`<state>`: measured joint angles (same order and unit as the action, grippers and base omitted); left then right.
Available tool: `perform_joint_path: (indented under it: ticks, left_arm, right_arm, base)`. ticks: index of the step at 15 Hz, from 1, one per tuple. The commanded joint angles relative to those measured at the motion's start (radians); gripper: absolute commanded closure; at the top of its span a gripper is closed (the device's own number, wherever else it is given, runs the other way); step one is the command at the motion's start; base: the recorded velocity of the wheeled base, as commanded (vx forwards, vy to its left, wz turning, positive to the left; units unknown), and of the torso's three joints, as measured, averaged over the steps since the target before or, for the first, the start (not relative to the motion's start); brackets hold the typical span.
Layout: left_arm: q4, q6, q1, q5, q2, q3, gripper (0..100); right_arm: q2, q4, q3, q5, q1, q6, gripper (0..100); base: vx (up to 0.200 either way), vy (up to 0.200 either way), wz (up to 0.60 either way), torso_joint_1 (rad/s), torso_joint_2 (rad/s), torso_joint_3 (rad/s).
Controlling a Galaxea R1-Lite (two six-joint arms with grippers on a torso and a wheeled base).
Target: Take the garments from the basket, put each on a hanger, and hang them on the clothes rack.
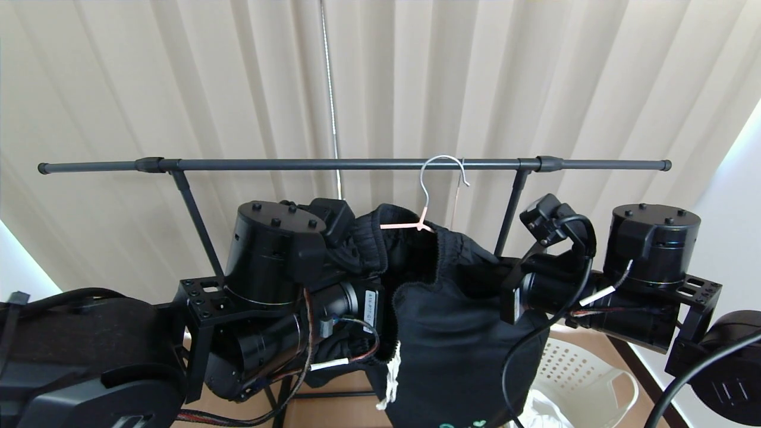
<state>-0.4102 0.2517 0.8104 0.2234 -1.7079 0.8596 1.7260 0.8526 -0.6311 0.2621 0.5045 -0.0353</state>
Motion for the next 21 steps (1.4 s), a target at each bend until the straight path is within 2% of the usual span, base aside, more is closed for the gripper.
perform_joint_path:
  ticks: [1, 4, 5, 9, 14, 18, 21]
  left_arm:
    - [-0.001, 0.000, 0.000, 0.001, -0.013, 0.001, 100]
    - [-0.010, -0.002, 0.000, 0.002, -0.024, -0.001, 100]
    - [-0.013, -0.002, 0.000, 0.002, -0.026, -0.001, 0]
    - [-0.016, -0.002, 0.001, 0.022, -0.035, -0.004, 0]
    - [-0.108, -0.002, 0.019, 0.020, -0.032, -0.045, 0]
    - [-0.127, 0.000, 0.026, 0.022, -0.029, -0.054, 0]
    - [-0.130, -0.003, 0.053, 0.024, 0.062, -0.128, 0]
  right_arm:
    - [-0.009, 0.006, 0.014, 0.000, 0.002, -0.003, 100]
    - [-0.017, 0.006, 0.016, 0.000, 0.002, -0.003, 100]
    - [-0.020, 0.006, 0.016, 0.000, 0.002, -0.003, 100]
    - [-0.028, 0.010, 0.021, 0.000, 0.002, -0.003, 100]
    - [-0.032, 0.010, 0.021, 0.000, 0.002, -0.003, 100]
    - [-0.026, 0.010, 0.019, 0.000, 0.002, -0.003, 100]
    - [-0.019, 0.010, 0.016, 0.000, 0.000, -0.003, 100]
  base:
    - [0.000, 0.000, 0.00, 0.000, 0.00, 0.000]
    - [0.000, 0.000, 0.00, 0.000, 0.00, 0.000]
    - [0.000, 0.000, 0.00, 0.000, 0.00, 0.000]
    - [0.000, 0.000, 0.00, 0.000, 0.00, 0.000]
    - [0.000, 0.000, 0.00, 0.000, 0.00, 0.000]
    - [0.000, 0.000, 0.00, 0.000, 0.00, 0.000]
    - [0.000, 0.000, 0.00, 0.000, 0.00, 0.000]
